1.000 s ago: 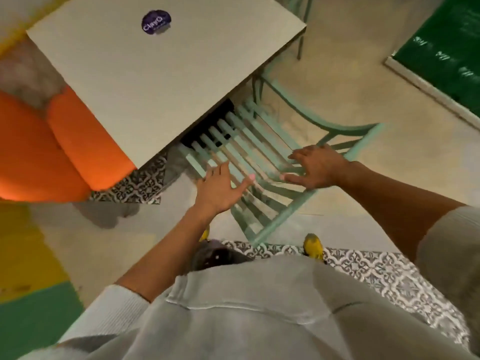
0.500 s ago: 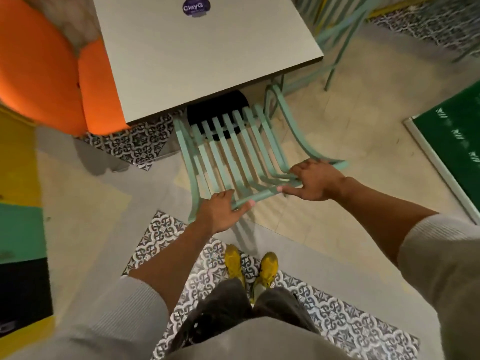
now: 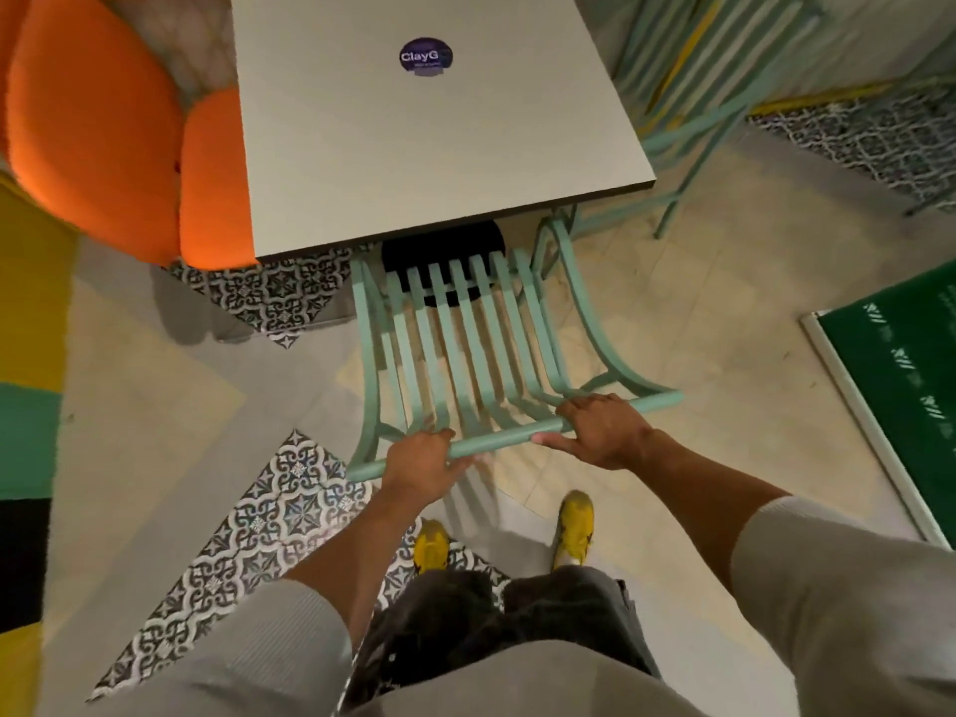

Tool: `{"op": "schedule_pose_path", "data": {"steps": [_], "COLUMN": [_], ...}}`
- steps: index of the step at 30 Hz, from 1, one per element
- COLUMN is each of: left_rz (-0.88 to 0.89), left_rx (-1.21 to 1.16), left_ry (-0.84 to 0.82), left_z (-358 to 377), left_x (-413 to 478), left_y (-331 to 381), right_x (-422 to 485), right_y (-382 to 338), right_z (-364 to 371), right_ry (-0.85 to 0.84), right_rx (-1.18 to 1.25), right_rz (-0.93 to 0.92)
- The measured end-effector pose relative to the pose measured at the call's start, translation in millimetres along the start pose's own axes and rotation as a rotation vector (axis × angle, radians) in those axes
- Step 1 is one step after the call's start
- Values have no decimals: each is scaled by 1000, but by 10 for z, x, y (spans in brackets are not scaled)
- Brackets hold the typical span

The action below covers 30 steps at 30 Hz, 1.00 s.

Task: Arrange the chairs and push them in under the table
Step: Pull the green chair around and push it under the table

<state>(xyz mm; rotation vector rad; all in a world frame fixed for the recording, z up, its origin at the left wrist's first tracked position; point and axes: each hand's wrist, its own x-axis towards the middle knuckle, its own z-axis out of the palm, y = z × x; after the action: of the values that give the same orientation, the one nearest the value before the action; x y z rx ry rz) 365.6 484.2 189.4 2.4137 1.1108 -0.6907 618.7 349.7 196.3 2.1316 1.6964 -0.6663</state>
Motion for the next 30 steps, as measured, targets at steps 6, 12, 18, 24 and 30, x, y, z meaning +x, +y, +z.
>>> {"op": "schedule_pose_path", "data": {"steps": [6, 12, 18, 24, 30], "left_rz": [-164, -168, -165, -152, -93], "left_rx": [53, 23, 19, 6, -64], "left_ry": [50, -4, 34, 63, -72], "left_z": [40, -28, -111, -124, -264], "left_x": [49, 192, 369, 389, 379], "left_y": [306, 578, 571, 509, 495], "right_x": [155, 248, 403, 433, 360], "right_y": [345, 561, 664, 645, 704], "right_z": [76, 79, -48, -39, -189], "right_ry": [20, 16, 18, 40, 23], "right_rx": [-52, -195, -158, -79, 30], "right_rz": [-209, -272, -290, -269, -231]}}
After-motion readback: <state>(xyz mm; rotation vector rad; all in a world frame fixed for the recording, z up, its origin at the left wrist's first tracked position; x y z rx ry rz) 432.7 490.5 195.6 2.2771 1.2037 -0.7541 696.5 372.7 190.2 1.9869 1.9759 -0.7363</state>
